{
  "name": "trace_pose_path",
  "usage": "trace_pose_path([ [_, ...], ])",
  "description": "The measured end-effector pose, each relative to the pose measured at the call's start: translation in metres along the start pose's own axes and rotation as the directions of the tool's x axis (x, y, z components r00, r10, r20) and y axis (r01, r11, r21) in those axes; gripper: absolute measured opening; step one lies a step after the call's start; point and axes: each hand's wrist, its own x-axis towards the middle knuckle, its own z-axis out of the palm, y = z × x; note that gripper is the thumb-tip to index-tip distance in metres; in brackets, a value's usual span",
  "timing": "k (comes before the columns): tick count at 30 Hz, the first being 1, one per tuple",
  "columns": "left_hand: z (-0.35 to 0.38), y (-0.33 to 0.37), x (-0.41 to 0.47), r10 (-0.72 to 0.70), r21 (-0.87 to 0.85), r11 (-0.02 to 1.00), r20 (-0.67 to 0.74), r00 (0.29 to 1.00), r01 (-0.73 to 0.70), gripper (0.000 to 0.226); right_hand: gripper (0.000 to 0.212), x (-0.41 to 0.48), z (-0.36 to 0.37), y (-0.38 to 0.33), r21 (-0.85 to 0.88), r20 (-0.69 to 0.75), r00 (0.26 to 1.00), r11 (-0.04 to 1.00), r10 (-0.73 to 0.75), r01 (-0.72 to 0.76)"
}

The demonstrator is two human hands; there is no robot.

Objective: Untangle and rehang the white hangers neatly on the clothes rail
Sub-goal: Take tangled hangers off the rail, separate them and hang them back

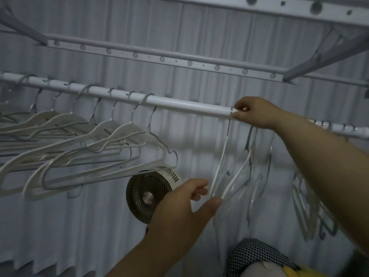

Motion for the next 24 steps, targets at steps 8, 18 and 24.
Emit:
trace_pose_path([
  [8, 0.001, -0.014, 0.005, -0.096, -0.133, 0.986, 0.070, 0.993, 0.104, 0.007, 0.036, 0.007, 0.009, -0.001, 0.008, -0.014, 1.000, 1.000, 0.006, -0.005],
  [18, -0.032, -0.022, -0.003, -0.077, -0.217, 0.975, -0.129, 0.989, 0.048, 0.026, 0.033, 0.016, 0.021, -0.022, 0.040, -0.021, 0.999, 0.998, -0.040, 0.041],
  [24, -0.070, -0.025, -0.007, -0.026, -0.103, 0.995, -0.289, 0.957, -0.004, 0.040, 0.033, 0.030, 0.031, -0.054, 0.036, -0.010, 0.996, 0.996, -0.087, 0.087],
])
